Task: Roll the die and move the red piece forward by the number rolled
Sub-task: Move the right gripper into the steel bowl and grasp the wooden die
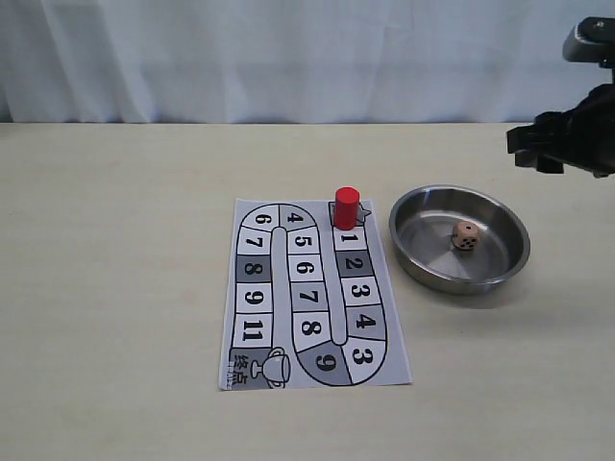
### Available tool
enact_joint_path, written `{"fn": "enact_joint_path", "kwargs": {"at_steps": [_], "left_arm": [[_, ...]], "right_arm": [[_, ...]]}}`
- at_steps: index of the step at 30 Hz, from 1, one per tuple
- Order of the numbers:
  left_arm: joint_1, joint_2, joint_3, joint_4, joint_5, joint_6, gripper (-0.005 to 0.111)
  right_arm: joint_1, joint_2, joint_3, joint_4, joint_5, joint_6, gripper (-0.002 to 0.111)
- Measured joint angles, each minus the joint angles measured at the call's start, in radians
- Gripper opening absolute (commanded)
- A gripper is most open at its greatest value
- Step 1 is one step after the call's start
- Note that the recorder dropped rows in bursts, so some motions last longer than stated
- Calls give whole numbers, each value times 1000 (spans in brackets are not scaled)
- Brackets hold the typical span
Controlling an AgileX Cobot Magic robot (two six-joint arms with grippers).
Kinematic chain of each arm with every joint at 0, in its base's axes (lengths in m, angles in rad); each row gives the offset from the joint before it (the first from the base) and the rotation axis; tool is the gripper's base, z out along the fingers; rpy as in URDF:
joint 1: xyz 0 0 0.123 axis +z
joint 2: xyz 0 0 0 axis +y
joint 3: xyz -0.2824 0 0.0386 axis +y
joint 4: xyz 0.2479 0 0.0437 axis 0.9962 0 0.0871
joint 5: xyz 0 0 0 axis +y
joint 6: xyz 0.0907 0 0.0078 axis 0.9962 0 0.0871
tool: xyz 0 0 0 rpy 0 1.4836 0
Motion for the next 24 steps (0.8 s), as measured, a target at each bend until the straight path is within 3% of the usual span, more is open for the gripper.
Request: {"fn": "enact_joint_path", "kwargs": {"at_steps": [10, 15, 24], "left_arm": [[0, 0, 0, 0, 0, 0, 0], [0, 0, 0, 0, 0, 0, 0], [0, 0, 0, 0, 0, 0, 0]], "right_arm": [[12, 204, -77, 23, -28, -47, 58], [65, 318, -79, 30, -146, -92, 58], [66, 442, -81, 34, -229, -92, 58]]}}
